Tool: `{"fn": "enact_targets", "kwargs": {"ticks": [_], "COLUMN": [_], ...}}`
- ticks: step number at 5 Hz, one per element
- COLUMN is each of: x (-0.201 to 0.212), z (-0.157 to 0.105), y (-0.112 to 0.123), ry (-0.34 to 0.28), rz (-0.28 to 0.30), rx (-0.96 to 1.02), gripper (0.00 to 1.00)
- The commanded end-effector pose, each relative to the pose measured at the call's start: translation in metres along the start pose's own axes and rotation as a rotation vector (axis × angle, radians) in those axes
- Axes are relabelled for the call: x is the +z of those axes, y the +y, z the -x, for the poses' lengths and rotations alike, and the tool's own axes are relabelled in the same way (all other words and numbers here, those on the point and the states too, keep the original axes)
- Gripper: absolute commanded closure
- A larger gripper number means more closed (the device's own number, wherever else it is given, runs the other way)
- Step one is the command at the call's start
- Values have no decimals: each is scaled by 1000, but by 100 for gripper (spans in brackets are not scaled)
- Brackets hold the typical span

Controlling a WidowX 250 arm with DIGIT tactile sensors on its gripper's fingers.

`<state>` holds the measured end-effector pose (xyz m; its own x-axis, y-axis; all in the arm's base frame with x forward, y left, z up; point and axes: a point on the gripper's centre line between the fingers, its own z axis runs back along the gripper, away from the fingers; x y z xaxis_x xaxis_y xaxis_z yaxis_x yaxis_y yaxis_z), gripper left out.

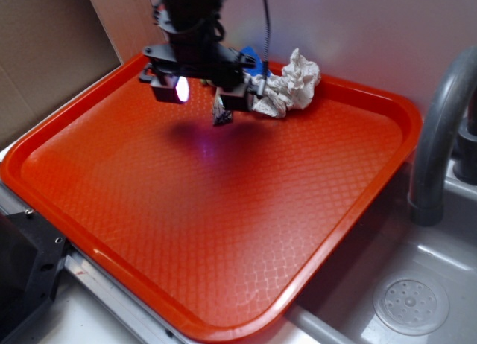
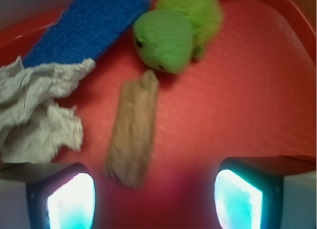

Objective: Grab the wood chip.

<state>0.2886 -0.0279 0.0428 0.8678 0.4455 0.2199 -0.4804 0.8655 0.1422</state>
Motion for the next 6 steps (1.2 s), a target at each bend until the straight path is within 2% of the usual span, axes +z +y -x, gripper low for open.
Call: {"fn": "enact_targets", "kwargs": {"ticks": [1,2,4,5,6], "x": [-6,-10,-29,-34,-40], "z": [-25,-29,-39,-39,-37], "y": [-2,-6,0,1,0], "ry": [-1,13,45,49,71], "rz": [-1,-13,-53,-58,-69], "rx": [32,37,49,48,33], "gripper": [0,0,0,77,100]}}
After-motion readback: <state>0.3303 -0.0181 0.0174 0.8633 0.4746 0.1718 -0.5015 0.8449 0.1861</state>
